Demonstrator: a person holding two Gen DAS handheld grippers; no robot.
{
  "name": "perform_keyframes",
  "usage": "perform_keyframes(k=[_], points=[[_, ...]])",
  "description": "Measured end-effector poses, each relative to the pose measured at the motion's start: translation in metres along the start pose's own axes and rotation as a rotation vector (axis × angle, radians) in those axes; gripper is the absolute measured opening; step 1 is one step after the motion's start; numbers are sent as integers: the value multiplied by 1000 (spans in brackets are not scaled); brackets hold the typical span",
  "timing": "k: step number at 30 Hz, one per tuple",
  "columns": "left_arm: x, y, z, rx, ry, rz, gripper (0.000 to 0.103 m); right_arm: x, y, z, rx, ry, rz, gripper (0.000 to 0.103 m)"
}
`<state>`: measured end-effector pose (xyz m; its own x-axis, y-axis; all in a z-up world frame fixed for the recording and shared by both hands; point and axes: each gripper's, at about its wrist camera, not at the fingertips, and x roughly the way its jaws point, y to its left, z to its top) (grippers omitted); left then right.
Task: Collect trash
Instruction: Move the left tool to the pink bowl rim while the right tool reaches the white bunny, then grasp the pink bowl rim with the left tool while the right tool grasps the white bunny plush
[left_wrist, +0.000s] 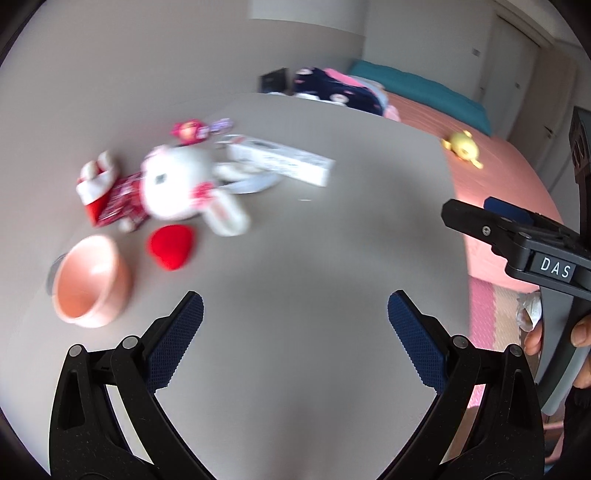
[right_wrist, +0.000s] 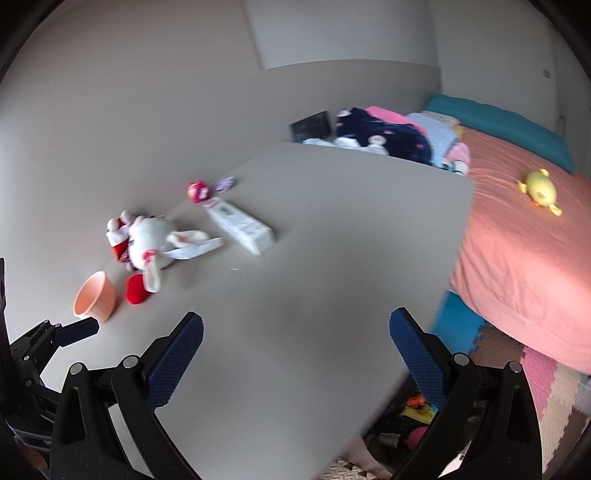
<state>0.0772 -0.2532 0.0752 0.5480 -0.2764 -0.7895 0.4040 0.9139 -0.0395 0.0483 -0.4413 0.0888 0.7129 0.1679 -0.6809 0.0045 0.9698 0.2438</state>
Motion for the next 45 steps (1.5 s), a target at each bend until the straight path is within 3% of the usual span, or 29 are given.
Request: perform_keyframes(k=[10, 19, 29, 30, 37, 42, 44, 45], points=[[-17, 99, -6, -177, -38, 105, 97, 38, 72, 15, -102, 20, 83, 101], [-5, 176, -5, -330, -7, 185, 97, 79, 138, 33, -227, 24, 120, 101], [39, 201, 2, -333, 63, 220, 96, 140, 197, 49, -400, 52, 75, 101], [41, 201, 2, -332, 61, 224, 95, 148, 201, 50, -409, 50, 63, 101], [53, 207, 0, -345, 79, 213, 59, 180, 212, 52, -410, 58, 54, 101], [49, 210, -4, -372, 56, 190, 57, 190, 220, 44, -447, 107, 13, 100], [48, 210, -5, -381, 41, 201, 57, 188, 220, 43, -448, 104, 20, 83], [48, 209, -6, -384, 36, 186, 54, 187, 220, 42, -442, 106, 28, 83]])
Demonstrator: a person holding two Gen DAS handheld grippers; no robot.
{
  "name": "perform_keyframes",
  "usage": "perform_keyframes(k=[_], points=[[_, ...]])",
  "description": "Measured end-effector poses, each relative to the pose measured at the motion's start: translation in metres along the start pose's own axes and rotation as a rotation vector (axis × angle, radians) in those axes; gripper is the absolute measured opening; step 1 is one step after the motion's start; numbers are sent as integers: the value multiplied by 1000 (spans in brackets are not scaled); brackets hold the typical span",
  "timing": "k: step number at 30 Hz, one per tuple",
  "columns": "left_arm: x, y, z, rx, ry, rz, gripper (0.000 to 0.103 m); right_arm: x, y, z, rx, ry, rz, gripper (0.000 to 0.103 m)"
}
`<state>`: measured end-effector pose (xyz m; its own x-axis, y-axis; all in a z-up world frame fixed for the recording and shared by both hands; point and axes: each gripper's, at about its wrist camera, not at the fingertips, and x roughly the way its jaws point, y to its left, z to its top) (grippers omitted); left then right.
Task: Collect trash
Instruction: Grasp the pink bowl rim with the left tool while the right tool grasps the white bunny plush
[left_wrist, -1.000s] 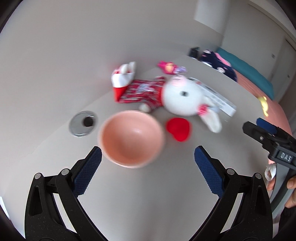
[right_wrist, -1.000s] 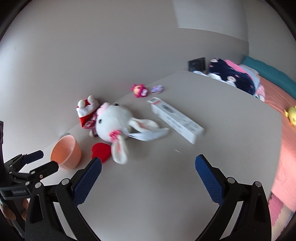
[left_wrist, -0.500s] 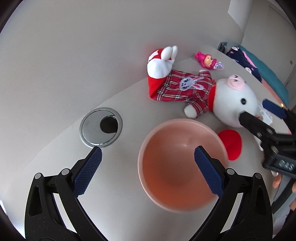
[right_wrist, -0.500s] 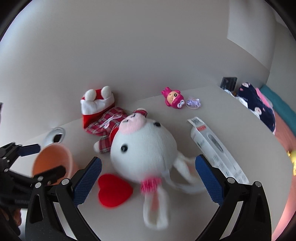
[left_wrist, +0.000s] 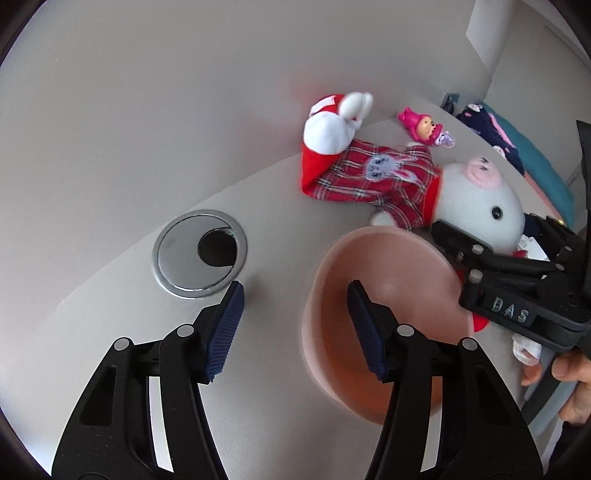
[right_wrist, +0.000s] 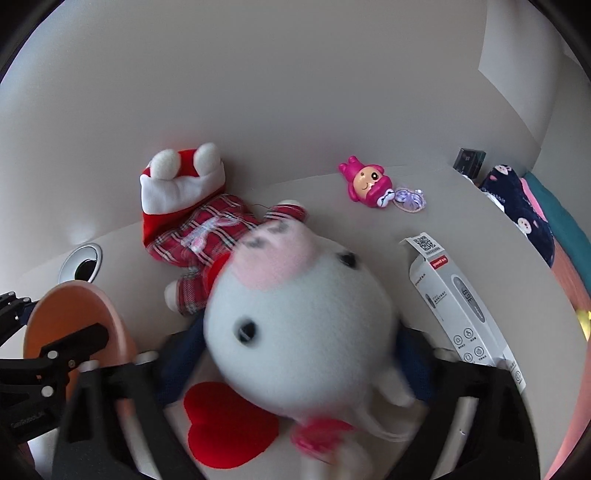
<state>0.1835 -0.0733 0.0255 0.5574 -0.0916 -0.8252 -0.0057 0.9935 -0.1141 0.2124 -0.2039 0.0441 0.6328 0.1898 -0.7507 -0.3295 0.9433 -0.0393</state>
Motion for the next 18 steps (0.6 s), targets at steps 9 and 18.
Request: perform_keyframes(k=[9, 18], points=[[-8, 1, 0, -46, -36, -67, 13, -39, -6, 3, 3, -96, 35, 67], [-28, -13, 0, 3, -68, -47, 13, -108, -48, 8, 95, -203, 51, 67]])
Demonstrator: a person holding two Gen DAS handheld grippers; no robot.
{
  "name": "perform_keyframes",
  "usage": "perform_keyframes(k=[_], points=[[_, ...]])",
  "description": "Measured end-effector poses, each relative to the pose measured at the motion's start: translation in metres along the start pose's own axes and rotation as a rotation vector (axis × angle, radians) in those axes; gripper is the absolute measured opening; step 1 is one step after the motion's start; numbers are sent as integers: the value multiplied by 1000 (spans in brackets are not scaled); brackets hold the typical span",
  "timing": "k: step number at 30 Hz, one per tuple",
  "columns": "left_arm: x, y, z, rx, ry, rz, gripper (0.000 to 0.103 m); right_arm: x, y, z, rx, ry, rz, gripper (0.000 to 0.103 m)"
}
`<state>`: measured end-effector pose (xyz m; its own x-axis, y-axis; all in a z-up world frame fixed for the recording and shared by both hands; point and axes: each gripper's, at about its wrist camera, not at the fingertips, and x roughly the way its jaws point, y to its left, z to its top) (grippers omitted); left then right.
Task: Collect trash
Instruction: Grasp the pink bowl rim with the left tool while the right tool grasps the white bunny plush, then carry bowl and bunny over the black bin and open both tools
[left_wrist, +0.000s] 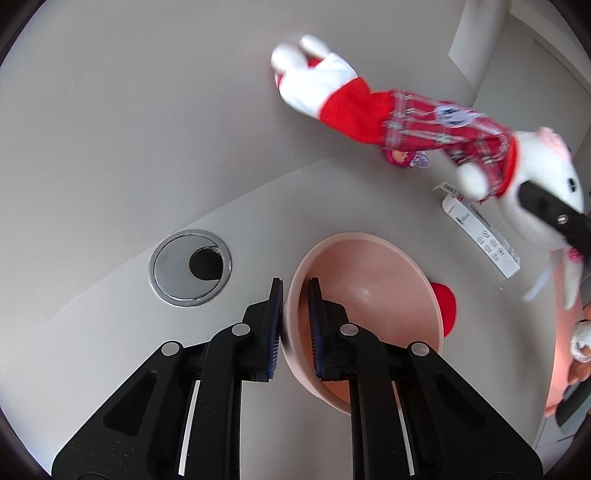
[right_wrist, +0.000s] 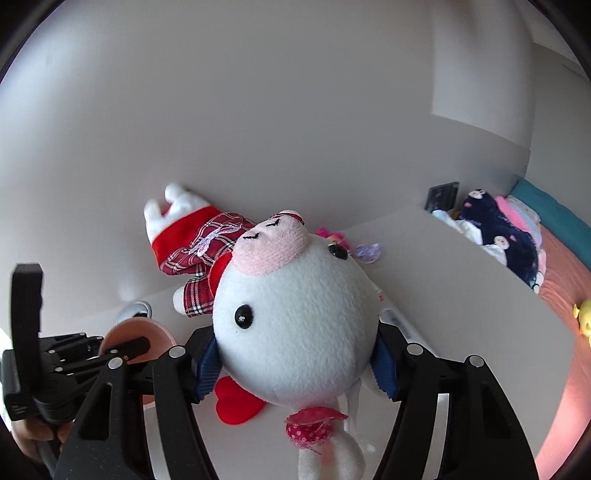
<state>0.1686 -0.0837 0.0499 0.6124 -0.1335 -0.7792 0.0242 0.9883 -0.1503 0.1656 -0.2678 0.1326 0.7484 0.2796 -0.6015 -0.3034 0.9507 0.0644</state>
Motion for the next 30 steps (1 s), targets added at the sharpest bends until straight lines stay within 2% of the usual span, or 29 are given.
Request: perform_keyframes(k=[11, 19, 23, 30], points=[[-41, -60, -1, 95, -49, -13, 13, -84, -57, -6, 88, -97, -38, 68], [-68, -117, -18, 168, -57, -71, 13, -140, -111, -33, 162, -143, -87, 68], [-72, -159, -32, 224, -44, -109, 13, -166, -139, -53, 199, -154, -120, 69], [-80, -259, -65, 368, -18, -224, 13, -219, -193, -97, 276, -176, -190, 69]])
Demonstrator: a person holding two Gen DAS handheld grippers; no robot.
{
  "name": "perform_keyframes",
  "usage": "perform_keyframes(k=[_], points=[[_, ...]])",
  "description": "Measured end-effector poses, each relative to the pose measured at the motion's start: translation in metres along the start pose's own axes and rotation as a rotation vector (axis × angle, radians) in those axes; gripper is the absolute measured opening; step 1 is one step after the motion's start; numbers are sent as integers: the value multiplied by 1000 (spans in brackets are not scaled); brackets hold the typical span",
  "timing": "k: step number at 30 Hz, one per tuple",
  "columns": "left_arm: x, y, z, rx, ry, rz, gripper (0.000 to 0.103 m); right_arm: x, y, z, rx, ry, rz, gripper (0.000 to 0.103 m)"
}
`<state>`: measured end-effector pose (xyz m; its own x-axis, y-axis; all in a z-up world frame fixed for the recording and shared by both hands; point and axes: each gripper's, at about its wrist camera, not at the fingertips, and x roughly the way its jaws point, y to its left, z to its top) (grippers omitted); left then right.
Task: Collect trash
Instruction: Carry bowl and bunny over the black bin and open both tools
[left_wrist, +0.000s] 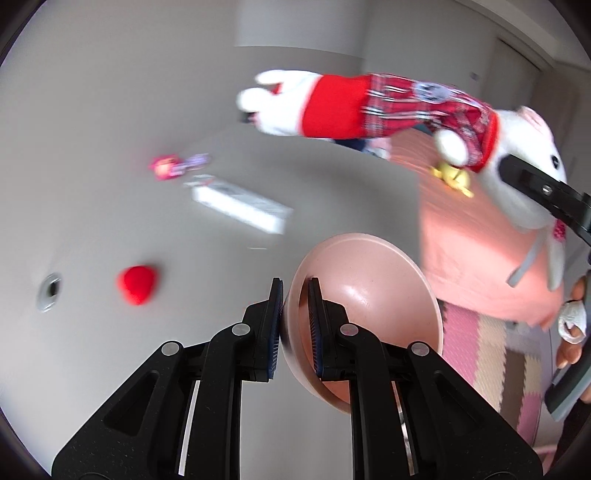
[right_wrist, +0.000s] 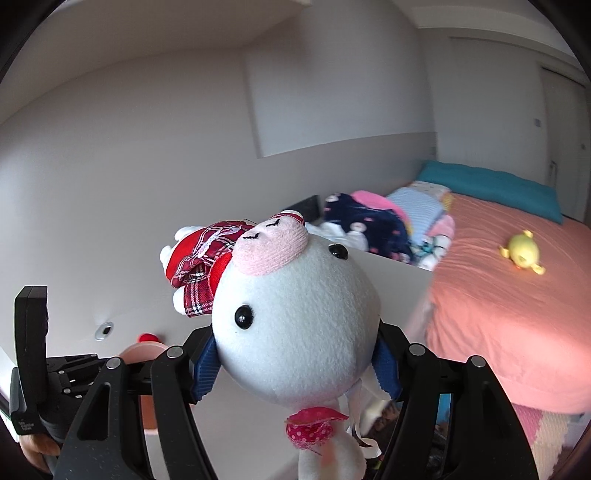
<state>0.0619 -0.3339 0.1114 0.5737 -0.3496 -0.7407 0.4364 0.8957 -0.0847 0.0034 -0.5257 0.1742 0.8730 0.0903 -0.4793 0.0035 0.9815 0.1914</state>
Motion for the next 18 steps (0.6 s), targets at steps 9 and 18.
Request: perform_keyframes(k=[9, 18], points=[[35, -134, -18, 202, 74, -146, 14, -66, -100, -51, 97, 5, -141, 70], [69, -206, -47, 334, 150, -199, 14, -77, -178, -113, 224, 109, -245, 73]])
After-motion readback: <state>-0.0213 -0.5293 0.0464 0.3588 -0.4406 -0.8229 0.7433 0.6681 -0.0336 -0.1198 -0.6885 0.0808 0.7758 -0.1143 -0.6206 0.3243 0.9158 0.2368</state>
